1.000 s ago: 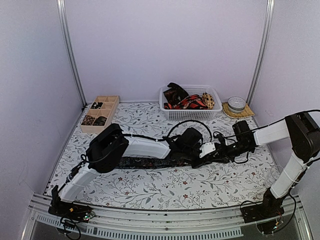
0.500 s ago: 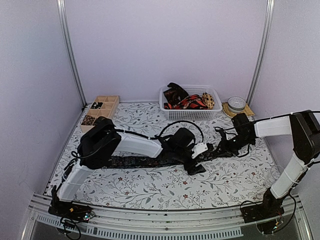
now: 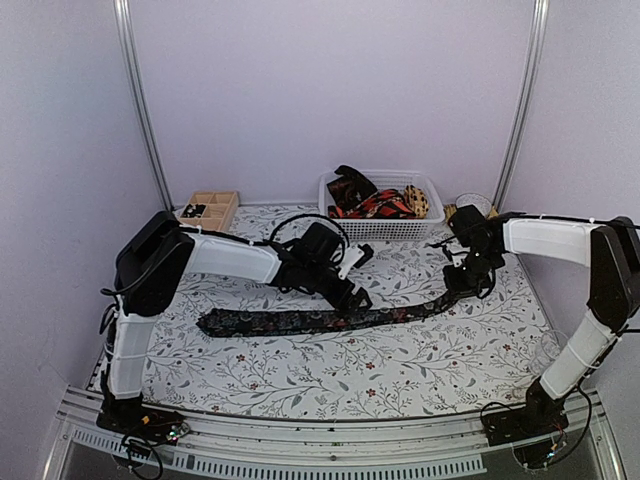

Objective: Roll the ties
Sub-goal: Roll the tie at the center of the board.

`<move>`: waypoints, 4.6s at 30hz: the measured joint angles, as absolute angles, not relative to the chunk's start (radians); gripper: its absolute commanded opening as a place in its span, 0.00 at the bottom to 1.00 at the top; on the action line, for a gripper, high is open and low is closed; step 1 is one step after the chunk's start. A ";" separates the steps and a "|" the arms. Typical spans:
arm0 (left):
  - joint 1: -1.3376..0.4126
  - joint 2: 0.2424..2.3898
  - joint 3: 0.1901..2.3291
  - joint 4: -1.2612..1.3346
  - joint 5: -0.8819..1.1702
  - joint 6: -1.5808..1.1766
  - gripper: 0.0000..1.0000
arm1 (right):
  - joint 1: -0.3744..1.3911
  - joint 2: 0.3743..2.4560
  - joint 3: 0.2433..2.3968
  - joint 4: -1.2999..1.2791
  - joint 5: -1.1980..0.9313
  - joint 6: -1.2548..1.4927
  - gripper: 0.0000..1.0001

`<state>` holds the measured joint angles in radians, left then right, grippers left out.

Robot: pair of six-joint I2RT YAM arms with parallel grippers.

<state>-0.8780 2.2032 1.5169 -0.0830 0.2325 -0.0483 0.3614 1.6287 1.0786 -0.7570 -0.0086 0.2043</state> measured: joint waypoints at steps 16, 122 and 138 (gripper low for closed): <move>-0.861 2.176 1.446 -0.162 0.212 -0.154 0.89 | 0.600 1.724 1.110 -0.820 0.480 0.277 0.16; -0.915 2.564 2.191 -0.446 0.363 -0.074 0.99 | 0.141 1.747 0.965 -0.344 -0.657 0.319 0.57; -0.916 2.604 2.198 -0.419 0.410 -0.076 0.97 | 0.134 1.806 0.918 -0.257 -0.736 0.337 0.59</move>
